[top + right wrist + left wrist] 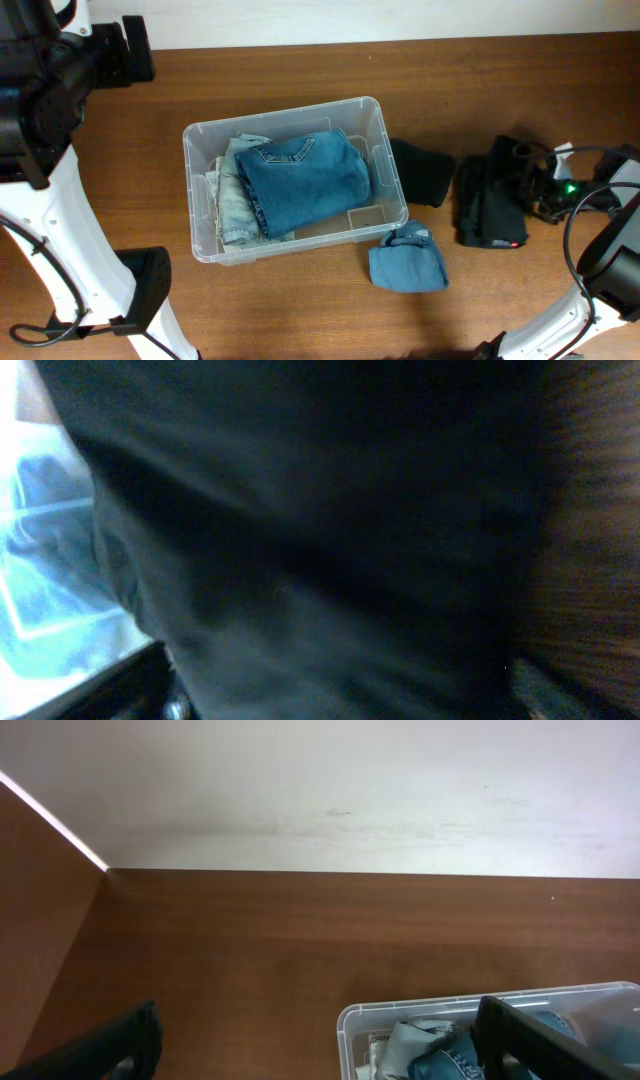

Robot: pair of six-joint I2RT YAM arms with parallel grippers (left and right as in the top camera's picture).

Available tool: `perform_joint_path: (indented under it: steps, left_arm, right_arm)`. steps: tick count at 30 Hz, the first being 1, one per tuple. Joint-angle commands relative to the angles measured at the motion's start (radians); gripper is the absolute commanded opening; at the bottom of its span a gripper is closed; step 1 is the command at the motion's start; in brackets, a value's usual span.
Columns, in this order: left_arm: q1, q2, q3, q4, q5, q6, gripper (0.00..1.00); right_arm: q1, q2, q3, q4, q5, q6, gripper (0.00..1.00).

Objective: Pack container
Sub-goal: 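Reach the right gripper to the black clothing stack and grasp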

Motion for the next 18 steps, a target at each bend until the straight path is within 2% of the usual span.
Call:
perform_joint_path:
  steps: [1,3,6,10,14,18]
  left_arm:
    - [0.003,-0.004,0.007,0.0,-0.007,-0.006,0.99]
    - [0.003,-0.004,0.007,0.0,-0.007,-0.006,0.99]
    - [0.003,-0.004,0.007,0.0,-0.007,-0.006,0.99]
    - [0.003,-0.004,0.007,0.0,-0.007,-0.006,0.99]
    - [0.003,-0.004,0.007,0.001,-0.007,-0.006,0.99]
    - [0.003,-0.004,0.007,0.0,-0.007,-0.006,0.99]
  right_arm:
    - [0.024,0.045,-0.077,0.011,0.006,-0.016,0.74]
    - [0.023,0.045,-0.076,0.011,0.007,0.014,0.66]
    - [0.02,0.045,-0.074,0.01,0.006,0.046,0.43]
    - [0.021,0.02,-0.065,-0.002,-0.008,0.095,0.32]
    - [0.024,-0.005,-0.046,-0.035,-0.095,0.09,0.33]
    - [0.029,-0.016,-0.04,-0.042,-0.203,0.085,0.44]
